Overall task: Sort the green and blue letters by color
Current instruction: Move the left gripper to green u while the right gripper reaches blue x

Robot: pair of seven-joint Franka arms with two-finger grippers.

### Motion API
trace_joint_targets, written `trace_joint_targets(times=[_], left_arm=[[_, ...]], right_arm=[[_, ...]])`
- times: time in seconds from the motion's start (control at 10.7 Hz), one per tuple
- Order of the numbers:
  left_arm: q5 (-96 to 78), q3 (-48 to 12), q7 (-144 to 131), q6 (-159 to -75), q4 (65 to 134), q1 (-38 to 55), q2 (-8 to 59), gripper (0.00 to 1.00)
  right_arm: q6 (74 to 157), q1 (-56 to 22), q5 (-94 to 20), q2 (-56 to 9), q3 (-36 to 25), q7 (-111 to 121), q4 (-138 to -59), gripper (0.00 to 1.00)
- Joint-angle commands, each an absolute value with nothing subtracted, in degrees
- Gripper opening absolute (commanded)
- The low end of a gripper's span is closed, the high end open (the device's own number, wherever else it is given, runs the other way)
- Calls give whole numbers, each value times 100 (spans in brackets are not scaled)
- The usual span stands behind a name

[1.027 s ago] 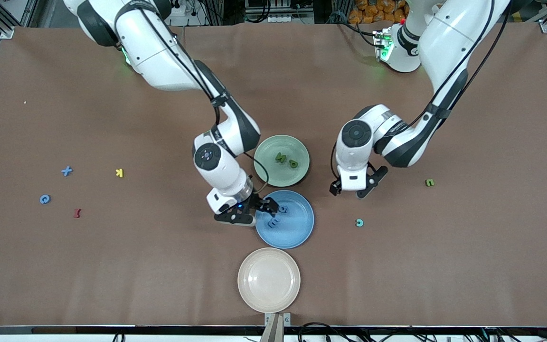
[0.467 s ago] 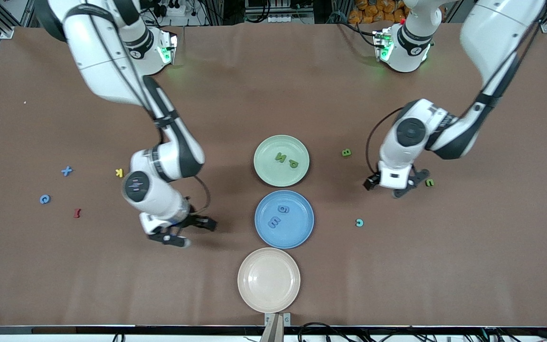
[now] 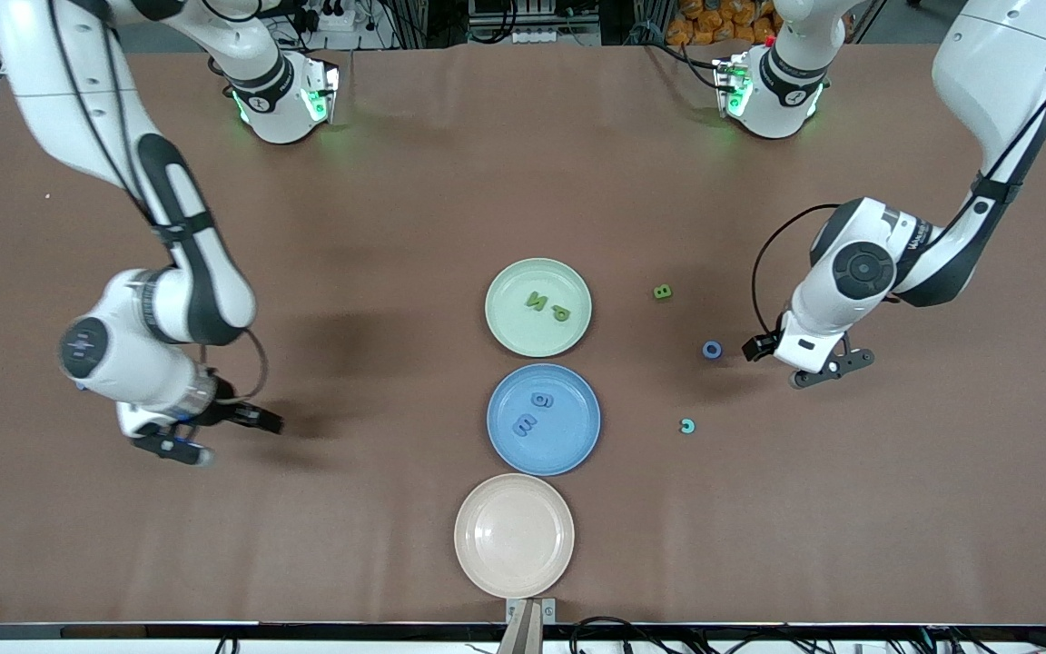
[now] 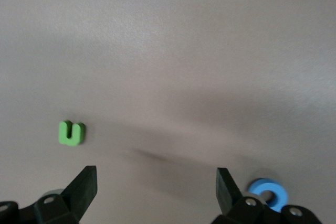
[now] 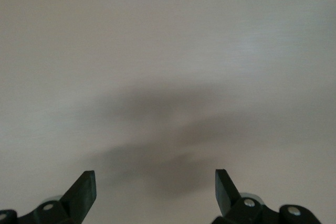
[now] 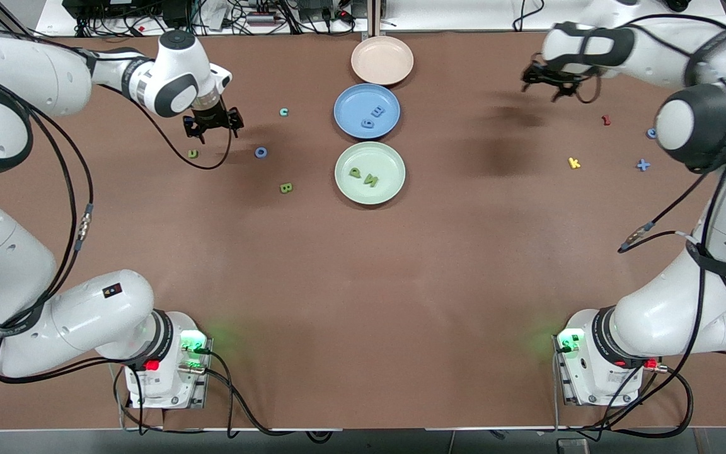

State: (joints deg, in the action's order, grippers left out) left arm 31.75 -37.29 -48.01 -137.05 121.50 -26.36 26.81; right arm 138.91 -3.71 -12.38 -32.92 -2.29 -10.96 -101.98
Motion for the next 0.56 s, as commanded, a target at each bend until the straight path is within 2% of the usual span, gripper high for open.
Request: trace_joint_targets(times=[0.0,0.47], left_arm=[[3270,-3841,-4368,-13755,12296,-2935,2610,100],[3287,-3823,-3297,-13755,12445,-3357,2610,100]], right_arm=[[13922,-44,-915,-2708,-656,-1081,-11055,100],[13922,237,-633,-2488,-1659,-1169,-11636,100]])
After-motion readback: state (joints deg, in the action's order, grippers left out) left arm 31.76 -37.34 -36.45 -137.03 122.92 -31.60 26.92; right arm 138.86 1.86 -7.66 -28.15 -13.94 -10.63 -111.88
